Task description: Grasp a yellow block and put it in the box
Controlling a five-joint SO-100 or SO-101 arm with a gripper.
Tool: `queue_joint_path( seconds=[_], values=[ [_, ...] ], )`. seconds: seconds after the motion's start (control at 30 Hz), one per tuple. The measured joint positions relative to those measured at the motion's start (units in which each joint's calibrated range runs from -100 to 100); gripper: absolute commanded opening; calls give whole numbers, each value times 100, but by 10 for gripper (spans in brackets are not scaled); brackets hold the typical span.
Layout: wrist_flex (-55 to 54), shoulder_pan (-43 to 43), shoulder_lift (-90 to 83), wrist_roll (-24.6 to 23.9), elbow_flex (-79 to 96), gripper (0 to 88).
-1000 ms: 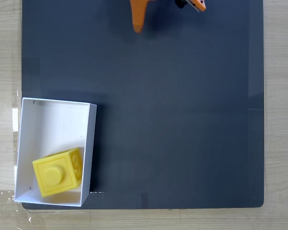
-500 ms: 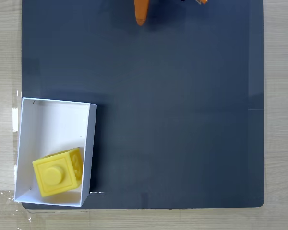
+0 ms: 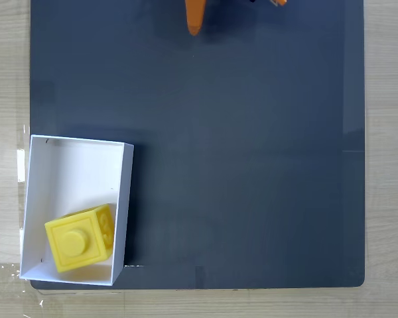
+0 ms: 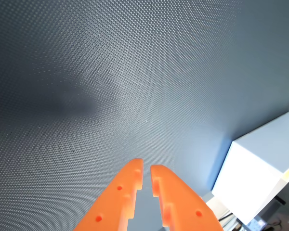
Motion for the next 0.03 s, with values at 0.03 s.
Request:
queue_joint_path(
  seconds=[0.03],
  values=[
    [0,0,0,0,0,22]
  ],
)
